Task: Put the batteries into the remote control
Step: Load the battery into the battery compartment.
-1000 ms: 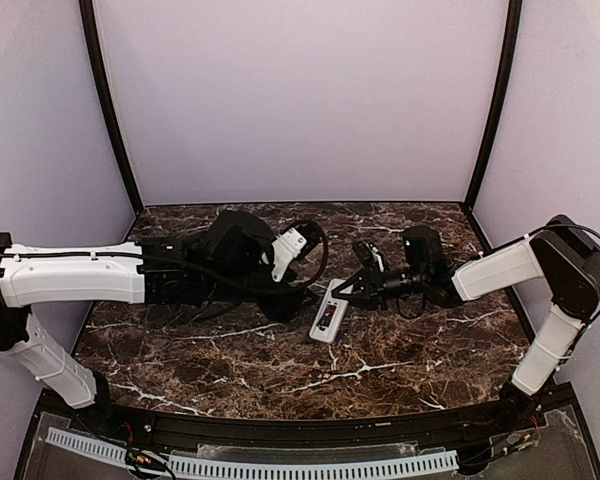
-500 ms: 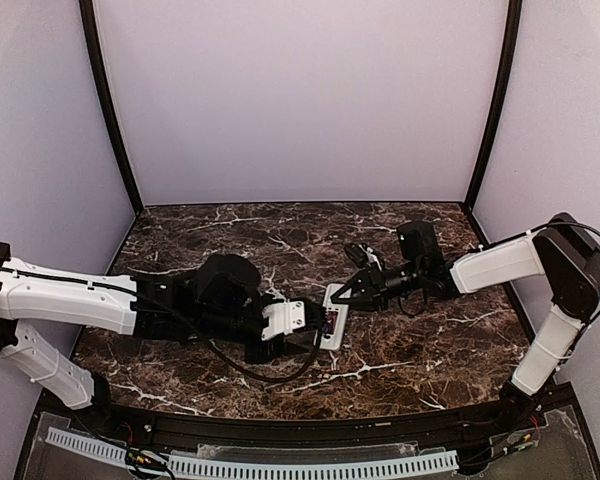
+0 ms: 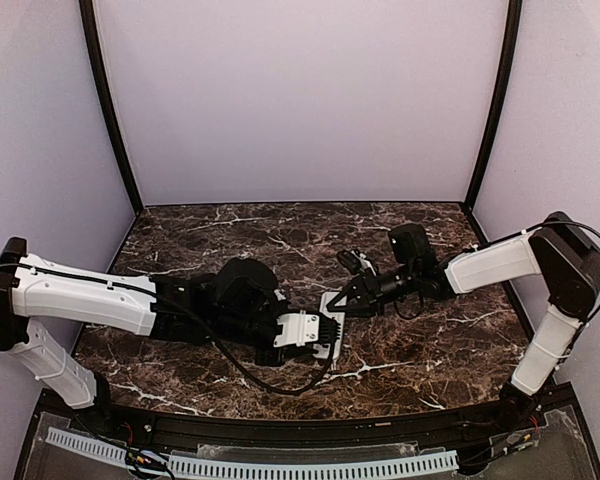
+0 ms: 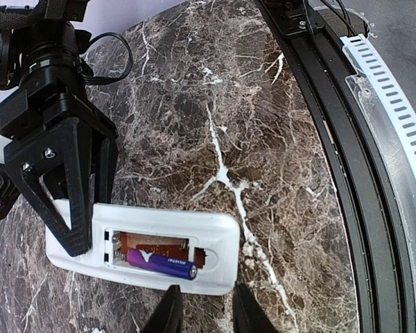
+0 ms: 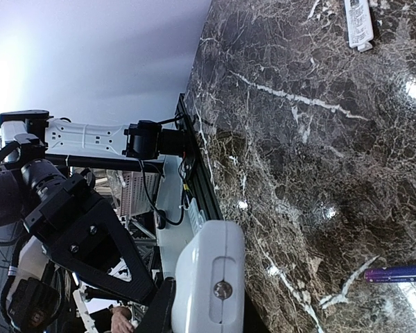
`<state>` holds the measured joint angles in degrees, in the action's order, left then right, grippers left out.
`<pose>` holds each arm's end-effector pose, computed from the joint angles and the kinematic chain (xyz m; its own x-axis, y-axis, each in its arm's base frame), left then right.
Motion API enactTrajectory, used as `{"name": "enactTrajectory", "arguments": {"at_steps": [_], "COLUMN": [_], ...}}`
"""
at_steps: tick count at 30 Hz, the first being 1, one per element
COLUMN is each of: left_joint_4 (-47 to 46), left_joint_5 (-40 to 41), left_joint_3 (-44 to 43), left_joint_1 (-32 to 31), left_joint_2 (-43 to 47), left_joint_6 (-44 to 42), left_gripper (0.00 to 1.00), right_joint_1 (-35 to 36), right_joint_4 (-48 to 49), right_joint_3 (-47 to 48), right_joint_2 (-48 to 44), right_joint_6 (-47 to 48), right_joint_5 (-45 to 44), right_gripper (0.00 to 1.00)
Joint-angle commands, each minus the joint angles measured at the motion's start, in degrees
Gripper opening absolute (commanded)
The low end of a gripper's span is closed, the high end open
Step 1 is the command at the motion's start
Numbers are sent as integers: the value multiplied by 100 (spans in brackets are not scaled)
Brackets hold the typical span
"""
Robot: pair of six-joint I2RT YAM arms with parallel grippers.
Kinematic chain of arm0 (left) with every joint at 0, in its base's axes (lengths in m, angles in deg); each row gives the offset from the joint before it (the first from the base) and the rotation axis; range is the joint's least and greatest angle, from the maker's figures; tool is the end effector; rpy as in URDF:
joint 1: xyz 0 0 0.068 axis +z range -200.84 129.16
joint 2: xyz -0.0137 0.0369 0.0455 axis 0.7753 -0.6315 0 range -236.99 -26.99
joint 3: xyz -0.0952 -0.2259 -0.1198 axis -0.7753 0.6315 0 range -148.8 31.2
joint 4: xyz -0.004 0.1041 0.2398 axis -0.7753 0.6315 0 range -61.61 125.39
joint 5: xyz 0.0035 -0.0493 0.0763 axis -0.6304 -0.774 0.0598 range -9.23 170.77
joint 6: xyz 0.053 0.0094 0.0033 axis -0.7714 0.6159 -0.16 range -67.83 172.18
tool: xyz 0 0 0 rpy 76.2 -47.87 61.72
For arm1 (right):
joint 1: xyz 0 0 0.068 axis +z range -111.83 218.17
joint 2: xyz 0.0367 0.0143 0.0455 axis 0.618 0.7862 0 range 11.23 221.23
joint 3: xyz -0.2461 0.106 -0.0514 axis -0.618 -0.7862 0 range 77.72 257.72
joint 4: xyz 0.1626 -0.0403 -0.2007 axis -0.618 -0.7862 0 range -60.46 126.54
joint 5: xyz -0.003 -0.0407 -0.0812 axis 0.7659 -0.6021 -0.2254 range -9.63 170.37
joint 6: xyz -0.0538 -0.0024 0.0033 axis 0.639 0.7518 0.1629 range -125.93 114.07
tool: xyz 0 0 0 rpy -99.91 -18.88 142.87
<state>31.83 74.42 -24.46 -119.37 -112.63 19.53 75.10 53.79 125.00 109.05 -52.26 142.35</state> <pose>0.1184 -0.3117 0.2460 0.3475 0.5815 -0.7356 0.9160 -0.0428 0.3989 0.2478 0.2258 0.1743 -0.9338 -0.2768 -0.2269 -0.2850 0.1917 0.9392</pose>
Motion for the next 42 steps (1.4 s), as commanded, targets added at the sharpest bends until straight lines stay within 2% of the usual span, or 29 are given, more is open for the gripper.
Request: {"name": "enactTrajectory", "arguments": {"at_steps": [1, 23, 42], "left_joint_4": [-70, -116, -231], "left_joint_5": [-66, -52, 413], "left_joint_3": [-181, -298, -244], "left_joint_1": [-29, -29, -29], "left_joint_2": [-73, -395, -628], "left_joint_6": [-199, -395, -406], "left_gripper": [24, 21, 15], "right_joint_1": [86, 188, 235], "right_joint_4": [-19, -146, -195], "right_joint_3": [158, 255, 296], "right_joint_2": [90, 165, 201], "right_joint_6": [122, 247, 323], "right_joint_5": [86, 120, 201], "right_gripper": [0, 0, 0]}}
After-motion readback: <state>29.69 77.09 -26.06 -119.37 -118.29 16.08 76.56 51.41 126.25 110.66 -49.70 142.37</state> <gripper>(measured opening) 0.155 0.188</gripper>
